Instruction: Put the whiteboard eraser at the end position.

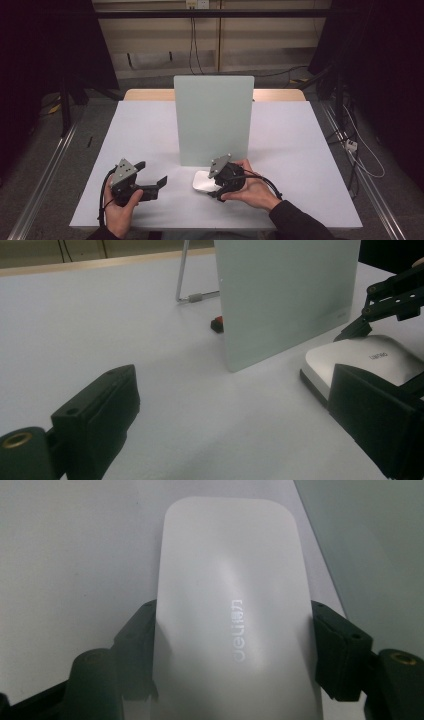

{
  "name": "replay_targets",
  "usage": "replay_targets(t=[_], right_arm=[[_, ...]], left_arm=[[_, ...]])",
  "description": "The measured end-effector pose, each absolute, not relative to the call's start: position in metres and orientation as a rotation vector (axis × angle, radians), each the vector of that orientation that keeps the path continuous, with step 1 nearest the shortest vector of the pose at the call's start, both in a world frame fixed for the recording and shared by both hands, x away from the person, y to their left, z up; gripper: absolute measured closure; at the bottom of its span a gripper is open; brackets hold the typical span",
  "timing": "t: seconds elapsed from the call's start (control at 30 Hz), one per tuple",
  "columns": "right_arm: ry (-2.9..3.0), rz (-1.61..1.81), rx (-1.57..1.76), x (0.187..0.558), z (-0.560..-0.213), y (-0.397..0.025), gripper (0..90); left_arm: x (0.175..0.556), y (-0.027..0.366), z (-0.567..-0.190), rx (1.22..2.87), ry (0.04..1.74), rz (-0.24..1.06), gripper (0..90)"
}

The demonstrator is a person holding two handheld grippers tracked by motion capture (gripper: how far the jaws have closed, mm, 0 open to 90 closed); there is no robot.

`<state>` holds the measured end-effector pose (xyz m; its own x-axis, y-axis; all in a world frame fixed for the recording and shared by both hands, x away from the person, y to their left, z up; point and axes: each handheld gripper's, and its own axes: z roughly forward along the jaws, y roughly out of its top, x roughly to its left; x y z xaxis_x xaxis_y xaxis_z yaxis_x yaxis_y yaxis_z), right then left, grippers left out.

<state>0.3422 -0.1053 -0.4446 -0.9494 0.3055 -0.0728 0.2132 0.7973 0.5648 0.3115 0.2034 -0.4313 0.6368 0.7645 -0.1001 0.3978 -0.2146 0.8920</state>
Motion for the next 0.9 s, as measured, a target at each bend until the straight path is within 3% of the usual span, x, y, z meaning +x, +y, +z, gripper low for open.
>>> replay_targets(t=[0.37,0.63,0.9], right_arm=[[2.811,0.894,0.45,0.3419,-0.4471,-0.1086,29.0],[2.791,0.907,0.475,0.3406,-0.4482,-0.1094,10.1],[2.731,0.919,0.499,0.3386,-0.4443,-0.1121,8.9]], left_arm=[[0.3115,0.2033,-0.4314,1.835,0.929,0.447,6.3],[0.3112,0.2033,-0.4313,1.833,0.931,0.448,6.3],[0.3111,0.2031,-0.4312,1.834,0.928,0.449,6.3]])
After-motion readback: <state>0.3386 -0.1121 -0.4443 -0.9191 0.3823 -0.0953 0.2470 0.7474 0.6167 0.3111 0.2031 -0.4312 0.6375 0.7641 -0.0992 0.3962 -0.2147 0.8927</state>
